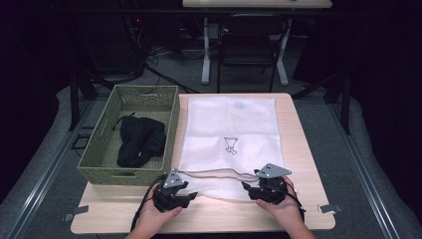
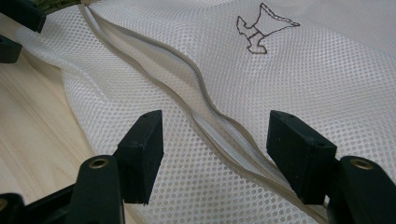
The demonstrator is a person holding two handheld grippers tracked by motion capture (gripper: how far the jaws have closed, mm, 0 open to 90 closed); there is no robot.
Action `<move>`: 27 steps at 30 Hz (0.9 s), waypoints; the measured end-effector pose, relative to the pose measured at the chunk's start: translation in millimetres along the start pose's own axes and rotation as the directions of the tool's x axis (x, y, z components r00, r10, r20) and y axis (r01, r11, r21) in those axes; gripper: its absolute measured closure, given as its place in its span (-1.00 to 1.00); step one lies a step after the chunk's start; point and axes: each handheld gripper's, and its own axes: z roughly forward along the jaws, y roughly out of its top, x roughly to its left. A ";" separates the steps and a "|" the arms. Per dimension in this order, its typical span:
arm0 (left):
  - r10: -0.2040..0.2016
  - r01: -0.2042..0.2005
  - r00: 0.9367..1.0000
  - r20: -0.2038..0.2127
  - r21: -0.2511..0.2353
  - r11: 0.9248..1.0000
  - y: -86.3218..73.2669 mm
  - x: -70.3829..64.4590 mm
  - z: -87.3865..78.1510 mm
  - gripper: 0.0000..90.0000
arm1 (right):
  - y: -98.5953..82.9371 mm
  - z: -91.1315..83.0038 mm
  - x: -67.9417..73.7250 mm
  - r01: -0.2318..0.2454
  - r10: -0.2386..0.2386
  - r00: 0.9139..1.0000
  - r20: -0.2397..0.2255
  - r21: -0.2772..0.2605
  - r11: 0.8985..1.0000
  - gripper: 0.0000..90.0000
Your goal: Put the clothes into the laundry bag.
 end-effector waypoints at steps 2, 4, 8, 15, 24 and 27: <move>-0.001 0.001 1.000 -0.002 0.002 1.000 0.2 -0.1 -0.1 0.05 | -0.1 -0.5 -0.2 -0.002 0.002 1.000 0.000 -0.001 1.000 -0.19; -0.005 0.005 1.000 -0.008 -0.002 1.000 0.3 -0.4 0.2 0.05 | -0.5 -1.1 -0.2 -0.005 0.005 1.000 0.004 -0.001 1.000 -0.19; -0.013 0.013 1.000 -0.008 -0.008 1.000 1.7 -0.1 0.1 0.05 | -1.7 -2.1 -0.5 0.002 -0.002 1.000 0.006 0.001 1.000 -0.19; -0.018 0.018 1.000 0.004 -0.001 1.000 2.9 -0.5 -0.7 0.05 | -2.4 -4.4 -1.9 -0.011 0.011 1.000 0.016 -0.005 1.000 -0.19; -0.011 0.011 1.000 0.009 -0.003 1.000 5.4 -3.4 -3.8 0.05 | -2.3 -4.1 -1.5 -0.012 0.012 1.000 0.014 -0.005 1.000 -0.19; -0.015 0.015 1.000 0.023 -0.007 1.000 8.0 -3.7 -9.1 0.05 | -2.4 -4.5 -1.7 -0.010 0.010 1.000 0.013 -0.007 1.000 -0.19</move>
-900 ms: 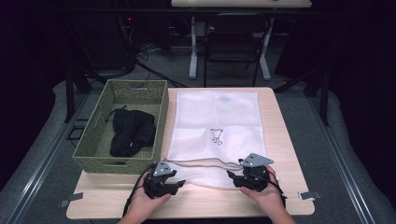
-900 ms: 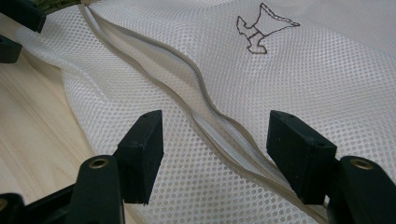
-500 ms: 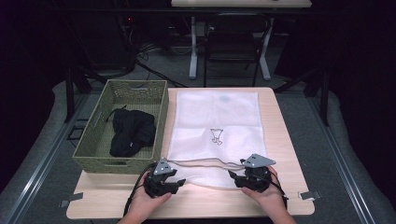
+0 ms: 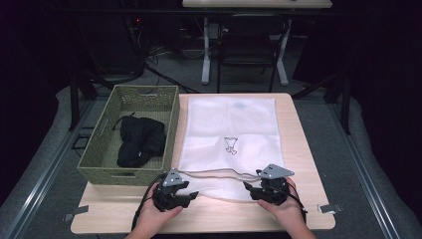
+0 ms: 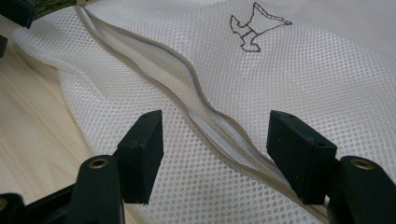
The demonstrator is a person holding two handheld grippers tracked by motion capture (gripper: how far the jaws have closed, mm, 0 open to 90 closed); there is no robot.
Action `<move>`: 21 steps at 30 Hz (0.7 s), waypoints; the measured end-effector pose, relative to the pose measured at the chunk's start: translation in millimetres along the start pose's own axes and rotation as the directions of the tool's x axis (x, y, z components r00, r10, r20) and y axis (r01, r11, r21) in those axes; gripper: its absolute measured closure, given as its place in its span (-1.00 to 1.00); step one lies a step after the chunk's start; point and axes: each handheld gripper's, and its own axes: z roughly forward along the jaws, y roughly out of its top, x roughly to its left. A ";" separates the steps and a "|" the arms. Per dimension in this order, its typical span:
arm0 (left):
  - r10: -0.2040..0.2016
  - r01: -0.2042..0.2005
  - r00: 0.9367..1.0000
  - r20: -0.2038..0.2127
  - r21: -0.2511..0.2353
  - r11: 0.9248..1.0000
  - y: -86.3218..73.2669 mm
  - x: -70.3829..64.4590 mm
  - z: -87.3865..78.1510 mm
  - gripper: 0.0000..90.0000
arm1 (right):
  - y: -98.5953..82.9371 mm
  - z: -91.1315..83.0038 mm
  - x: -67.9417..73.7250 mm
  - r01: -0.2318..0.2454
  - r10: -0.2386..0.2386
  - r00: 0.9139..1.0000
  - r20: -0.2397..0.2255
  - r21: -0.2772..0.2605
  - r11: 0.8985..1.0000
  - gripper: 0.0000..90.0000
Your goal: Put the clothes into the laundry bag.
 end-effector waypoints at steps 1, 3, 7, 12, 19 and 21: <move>-0.002 0.002 1.000 0.005 -0.005 1.000 0.7 -0.6 -1.4 0.05 | 0.0 0.0 0.0 0.000 0.000 1.000 0.000 0.000 1.000 -0.19; 0.017 -0.017 1.000 -0.006 -0.019 1.000 4.1 -3.3 -8.4 0.05 | 0.4 0.1 -0.1 0.000 0.000 1.000 0.000 -0.004 1.000 -0.19; 0.023 -0.023 1.000 -0.003 -0.021 1.000 6.4 -6.2 -16.0 0.05 | 1.4 1.6 0.1 0.001 -0.001 1.000 -0.002 -0.004 1.000 -0.19; 0.018 -0.018 1.000 -0.005 -0.040 0.999 8.9 -8.7 -25.9 0.05 | 1.9 2.3 1.2 -0.002 0.002 1.000 -0.006 -0.004 1.000 -0.19; 0.010 -0.010 1.000 -0.012 -0.080 0.997 13.0 -8.5 -41.0 0.05 | 1.9 2.8 0.7 -0.005 0.005 1.000 -0.005 -0.005 1.000 -0.19; 0.006 -0.007 1.000 -0.012 -0.088 0.996 13.6 -7.7 -43.9 0.05 | 1.9 2.8 0.8 -0.006 0.006 1.000 -0.005 -0.006 1.000 -0.19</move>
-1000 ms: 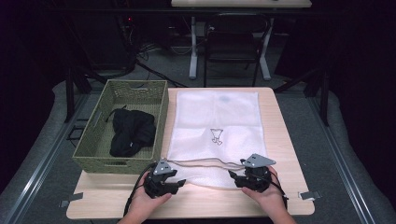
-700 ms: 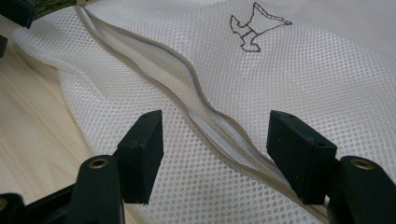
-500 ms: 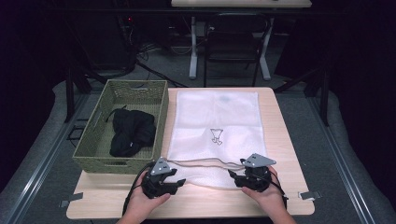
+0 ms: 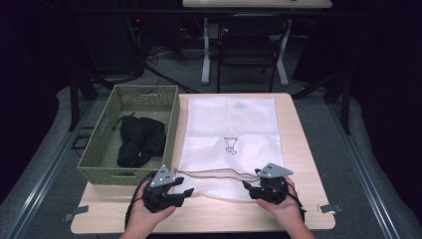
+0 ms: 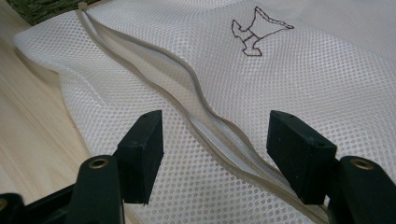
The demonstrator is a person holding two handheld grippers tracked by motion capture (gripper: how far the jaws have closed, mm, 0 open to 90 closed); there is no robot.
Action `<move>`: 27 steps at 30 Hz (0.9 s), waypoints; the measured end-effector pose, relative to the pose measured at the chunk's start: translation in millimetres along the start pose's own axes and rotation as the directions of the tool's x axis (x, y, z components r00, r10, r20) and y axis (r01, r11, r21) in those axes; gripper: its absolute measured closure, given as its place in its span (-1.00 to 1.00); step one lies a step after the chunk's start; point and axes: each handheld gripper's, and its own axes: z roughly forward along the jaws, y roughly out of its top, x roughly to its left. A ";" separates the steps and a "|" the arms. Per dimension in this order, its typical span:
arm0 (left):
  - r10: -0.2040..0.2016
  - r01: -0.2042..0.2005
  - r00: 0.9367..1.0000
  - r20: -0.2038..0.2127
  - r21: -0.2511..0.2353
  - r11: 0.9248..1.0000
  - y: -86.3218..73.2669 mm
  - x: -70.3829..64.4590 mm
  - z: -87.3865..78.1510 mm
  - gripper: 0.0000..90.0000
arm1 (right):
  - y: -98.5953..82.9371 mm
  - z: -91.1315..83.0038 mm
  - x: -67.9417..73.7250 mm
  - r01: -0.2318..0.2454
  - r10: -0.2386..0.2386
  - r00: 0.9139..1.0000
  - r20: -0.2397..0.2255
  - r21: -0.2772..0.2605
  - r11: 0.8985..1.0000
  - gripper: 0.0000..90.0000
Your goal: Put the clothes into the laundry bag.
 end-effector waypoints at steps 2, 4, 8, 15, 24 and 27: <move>-0.005 0.005 1.000 0.001 -0.005 1.000 0.4 0.3 -2.1 0.05 | -0.1 0.3 -0.1 0.002 -0.002 1.000 0.000 -0.001 1.000 -0.19; -0.010 0.010 1.000 -0.002 -0.017 1.000 0.9 0.4 -2.8 0.05 | -0.2 0.5 -0.1 0.002 -0.002 1.000 0.000 0.000 1.000 -0.19; -0.007 0.007 1.000 0.002 -0.011 1.000 3.4 1.0 -5.3 0.05 | -0.3 1.1 -0.1 0.001 -0.001 1.000 -0.001 0.003 1.000 -0.19; -0.033 0.034 0.999 0.010 -0.027 0.999 13.8 8.0 -16.9 0.05 | -0.6 1.3 -0.3 -0.001 0.001 1.000 0.001 0.003 1.000 -0.19; -0.066 0.065 0.998 -0.025 -0.034 0.997 25.2 20.3 -28.5 0.02 | -0.8 0.7 -0.7 -0.002 0.002 1.000 0.002 0.001 1.000 -0.19; -0.065 0.064 0.997 -0.028 -0.035 0.997 29.4 23.8 -31.9 0.02 | -0.8 0.8 -0.3 -0.001 0.001 1.000 0.001 0.002 1.000 -0.19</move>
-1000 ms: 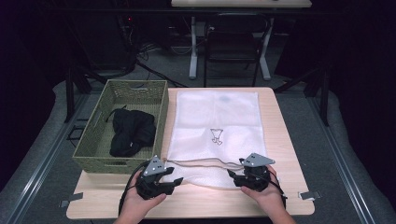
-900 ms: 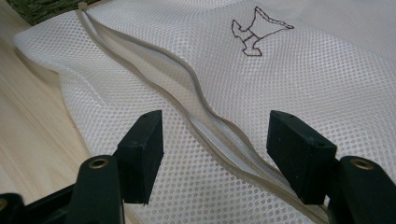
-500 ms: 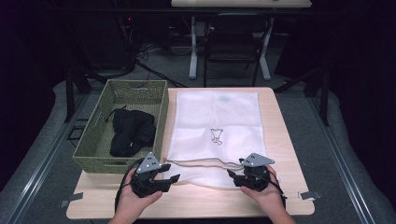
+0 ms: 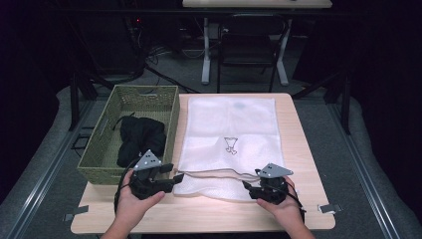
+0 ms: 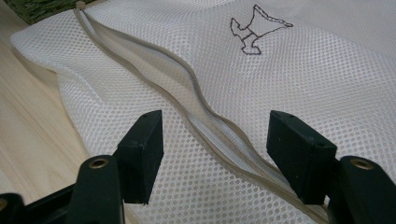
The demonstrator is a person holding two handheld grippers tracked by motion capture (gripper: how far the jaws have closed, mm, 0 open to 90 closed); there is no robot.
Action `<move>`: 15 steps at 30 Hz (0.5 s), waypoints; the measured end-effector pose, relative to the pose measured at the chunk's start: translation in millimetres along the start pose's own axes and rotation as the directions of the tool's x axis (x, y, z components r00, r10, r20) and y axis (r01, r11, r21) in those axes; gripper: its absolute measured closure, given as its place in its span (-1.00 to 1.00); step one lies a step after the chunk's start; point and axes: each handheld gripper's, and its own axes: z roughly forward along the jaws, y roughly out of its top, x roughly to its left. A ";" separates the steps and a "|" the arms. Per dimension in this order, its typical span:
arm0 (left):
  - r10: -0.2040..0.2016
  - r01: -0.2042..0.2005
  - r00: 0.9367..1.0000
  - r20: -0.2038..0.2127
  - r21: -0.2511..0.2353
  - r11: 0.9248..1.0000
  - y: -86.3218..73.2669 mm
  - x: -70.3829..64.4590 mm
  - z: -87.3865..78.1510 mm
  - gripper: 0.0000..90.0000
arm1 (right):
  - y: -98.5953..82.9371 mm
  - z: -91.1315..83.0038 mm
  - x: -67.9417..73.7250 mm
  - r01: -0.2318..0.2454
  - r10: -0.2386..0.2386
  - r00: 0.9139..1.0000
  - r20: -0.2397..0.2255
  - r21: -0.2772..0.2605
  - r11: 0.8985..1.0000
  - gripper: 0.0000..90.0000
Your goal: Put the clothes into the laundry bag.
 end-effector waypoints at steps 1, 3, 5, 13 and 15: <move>0.005 -0.005 1.000 -0.005 0.005 1.000 1.7 0.9 -1.3 0.02 | 0.0 0.0 0.0 0.000 0.000 1.000 0.000 0.000 1.000 -0.19; 0.010 -0.010 1.000 -0.015 0.011 1.000 5.4 2.9 -3.7 0.02 | 0.0 0.1 0.2 0.001 -0.001 1.000 0.001 0.001 1.000 -0.19; 0.011 -0.011 1.000 -0.018 0.014 1.000 8.3 5.0 -4.9 0.02 | 0.0 0.2 0.2 0.001 -0.001 1.000 0.001 0.002 1.000 -0.19; -0.018 0.019 0.999 -0.031 0.027 0.999 18.2 18.9 -7.1 0.02 | -0.1 0.2 0.3 0.001 -0.001 1.000 0.000 0.002 1.000 -0.19; -0.026 0.027 0.999 -0.038 0.031 0.999 20.2 22.4 -6.9 0.01 | -0.2 0.3 0.2 0.003 -0.003 1.000 0.000 0.002 1.000 -0.19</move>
